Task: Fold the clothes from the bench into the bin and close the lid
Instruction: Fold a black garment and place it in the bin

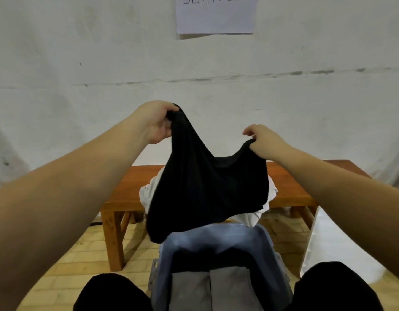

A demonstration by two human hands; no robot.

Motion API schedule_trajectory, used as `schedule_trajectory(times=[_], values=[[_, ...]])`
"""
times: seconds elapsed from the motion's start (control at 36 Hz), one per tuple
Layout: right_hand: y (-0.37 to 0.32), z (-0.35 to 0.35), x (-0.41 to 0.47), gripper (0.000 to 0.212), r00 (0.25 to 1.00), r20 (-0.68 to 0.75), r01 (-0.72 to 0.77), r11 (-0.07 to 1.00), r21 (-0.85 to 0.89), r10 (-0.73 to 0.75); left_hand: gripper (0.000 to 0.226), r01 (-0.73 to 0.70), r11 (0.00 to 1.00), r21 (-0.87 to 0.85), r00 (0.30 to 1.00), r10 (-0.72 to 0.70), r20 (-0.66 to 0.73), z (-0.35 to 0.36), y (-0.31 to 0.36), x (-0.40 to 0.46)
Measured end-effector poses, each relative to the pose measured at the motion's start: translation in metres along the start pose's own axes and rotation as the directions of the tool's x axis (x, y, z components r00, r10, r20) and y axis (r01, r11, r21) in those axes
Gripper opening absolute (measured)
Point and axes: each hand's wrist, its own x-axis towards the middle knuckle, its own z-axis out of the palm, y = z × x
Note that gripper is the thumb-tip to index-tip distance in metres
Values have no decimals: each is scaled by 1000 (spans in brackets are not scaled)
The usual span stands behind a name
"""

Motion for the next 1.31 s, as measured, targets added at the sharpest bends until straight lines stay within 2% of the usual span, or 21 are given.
schedule_trajectory(times=[0.06,0.11,0.17,0.19,0.31,0.39,0.47,0.56,0.67,0.81,0.97,1.06,1.14,1.31], values=[[-15,8,-8,50,988,8,157,986,-49,-157,10,-32,997,-72,999,32,-3,11,3,-2],[-34,12,-25,35,962,-84,268,960,80,-261,8,-54,989,-140,999,54,-4,20,4,-3],[-55,15,-45,13,954,-169,286,919,273,-247,6,-72,983,-166,997,70,-15,28,4,-3],[-62,18,-53,5,960,-167,270,899,346,-224,8,-84,982,-169,996,81,-25,32,4,-4],[-80,33,-66,36,984,-33,172,872,459,-177,12,-144,966,-214,990,138,-40,46,2,-9],[-77,40,-61,45,993,20,96,895,436,-117,13,-157,950,-269,987,160,-8,50,4,-14],[-62,41,-53,39,984,136,65,947,316,-113,12,-199,939,-280,978,209,6,47,7,-17],[-41,38,-48,29,968,237,19,968,250,-80,12,-279,933,-228,958,286,-2,32,8,-16],[-7,27,-44,31,955,297,-51,980,193,-9,9,-331,934,-138,944,328,-39,8,4,-15],[17,16,-46,16,917,399,-30,994,105,-15,10,-322,944,-76,945,315,-88,-13,-6,-12],[24,7,-45,29,910,415,40,998,-43,-18,4,-306,952,-8,940,301,-164,-25,-16,-10],[25,-7,-43,34,913,408,60,995,-82,-21,11,-300,954,-3,936,294,-195,-31,-18,-7],[28,-25,-40,24,907,419,46,998,-34,-27,20,-288,958,1,934,281,-222,-38,-19,-5],[35,-58,-29,15,895,440,-46,968,247,-70,29,-227,974,-13,948,218,-233,-51,-27,4]])
